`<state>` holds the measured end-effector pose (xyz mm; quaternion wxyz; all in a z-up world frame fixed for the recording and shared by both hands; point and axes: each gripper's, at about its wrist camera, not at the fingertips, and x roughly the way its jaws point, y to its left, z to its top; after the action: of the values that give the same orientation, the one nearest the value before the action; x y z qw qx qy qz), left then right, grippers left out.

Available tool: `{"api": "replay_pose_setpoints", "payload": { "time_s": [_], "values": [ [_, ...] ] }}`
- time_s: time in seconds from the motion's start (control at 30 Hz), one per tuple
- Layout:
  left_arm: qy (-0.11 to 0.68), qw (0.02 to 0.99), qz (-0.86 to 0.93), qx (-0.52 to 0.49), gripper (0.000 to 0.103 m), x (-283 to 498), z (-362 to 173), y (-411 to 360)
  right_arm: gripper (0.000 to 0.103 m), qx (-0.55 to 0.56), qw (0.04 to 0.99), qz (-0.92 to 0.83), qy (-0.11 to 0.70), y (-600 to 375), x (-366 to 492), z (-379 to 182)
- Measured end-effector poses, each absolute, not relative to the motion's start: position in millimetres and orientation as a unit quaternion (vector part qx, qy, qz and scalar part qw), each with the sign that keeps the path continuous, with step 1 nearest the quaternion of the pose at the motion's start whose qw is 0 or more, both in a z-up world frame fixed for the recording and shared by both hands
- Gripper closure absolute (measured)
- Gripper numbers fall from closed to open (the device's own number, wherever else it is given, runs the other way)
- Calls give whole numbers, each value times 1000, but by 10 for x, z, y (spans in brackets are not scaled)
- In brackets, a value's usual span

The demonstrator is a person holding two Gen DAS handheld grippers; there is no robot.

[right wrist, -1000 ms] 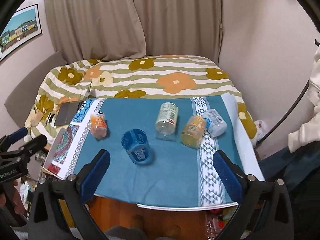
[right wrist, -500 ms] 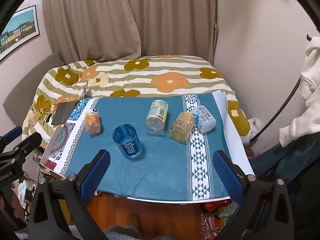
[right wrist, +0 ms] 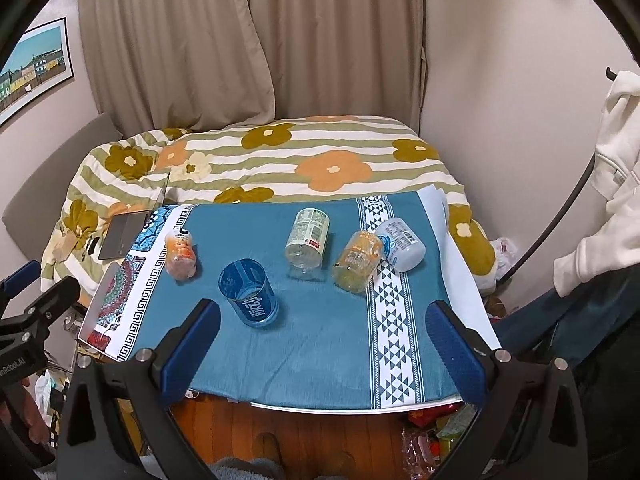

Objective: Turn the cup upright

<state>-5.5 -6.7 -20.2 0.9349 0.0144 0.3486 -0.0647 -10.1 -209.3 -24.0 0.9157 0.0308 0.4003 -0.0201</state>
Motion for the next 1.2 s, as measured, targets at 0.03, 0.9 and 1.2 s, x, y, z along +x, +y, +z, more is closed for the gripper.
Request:
{"api": "replay_pose_setpoints", "payload": {
  "time_s": [0.03, 0.9, 1.2],
  "values": [
    [349, 935, -65, 14, 0, -48, -201, -71, 1, 31, 915, -20, 401, -2093, -100, -240],
    [349, 934, -69, 15, 0, 0, -207, -138, 1, 28, 913, -30, 405, -2152, -52, -249],
    [346, 936, -58, 28, 0, -30, -223, -203, 1, 27, 913, -32, 405, -2154, -56, -251]
  ]
}}
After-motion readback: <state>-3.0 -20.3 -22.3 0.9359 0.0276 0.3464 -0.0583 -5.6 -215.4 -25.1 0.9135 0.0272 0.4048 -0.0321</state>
